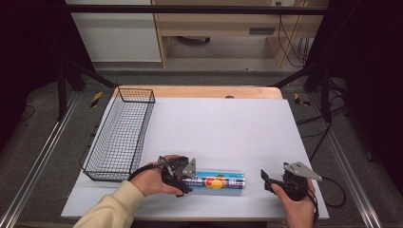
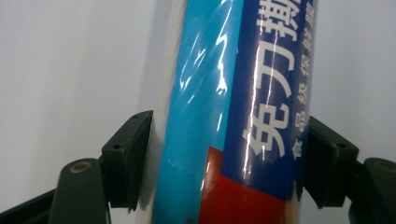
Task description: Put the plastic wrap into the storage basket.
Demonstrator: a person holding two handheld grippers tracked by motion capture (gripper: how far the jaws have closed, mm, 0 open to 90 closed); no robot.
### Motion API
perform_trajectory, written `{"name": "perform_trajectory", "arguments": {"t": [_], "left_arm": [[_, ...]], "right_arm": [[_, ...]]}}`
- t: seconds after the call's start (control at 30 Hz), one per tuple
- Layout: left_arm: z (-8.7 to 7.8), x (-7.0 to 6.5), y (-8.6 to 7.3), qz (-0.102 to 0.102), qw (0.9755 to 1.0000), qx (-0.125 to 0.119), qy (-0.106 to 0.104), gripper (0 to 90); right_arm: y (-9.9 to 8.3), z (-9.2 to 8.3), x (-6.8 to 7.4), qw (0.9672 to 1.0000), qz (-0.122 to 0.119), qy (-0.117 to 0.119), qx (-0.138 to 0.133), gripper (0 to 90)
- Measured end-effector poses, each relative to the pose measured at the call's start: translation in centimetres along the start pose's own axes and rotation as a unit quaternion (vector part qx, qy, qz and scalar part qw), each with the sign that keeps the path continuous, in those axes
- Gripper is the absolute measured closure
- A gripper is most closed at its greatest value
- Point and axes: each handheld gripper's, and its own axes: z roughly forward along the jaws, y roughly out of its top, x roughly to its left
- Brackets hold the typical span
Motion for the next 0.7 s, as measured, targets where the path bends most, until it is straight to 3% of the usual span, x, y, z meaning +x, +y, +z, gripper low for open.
{"name": "perform_trajectory", "arguments": {"t": [0.7], "left_arm": [[-0.01,0.11,0.12,0.007,0.9999,0.007,-0.002,28.5]], "right_arm": [[0.01,-0.04,-0.03,1.0,-0.001,0.0,-0.002,12.3]]}}
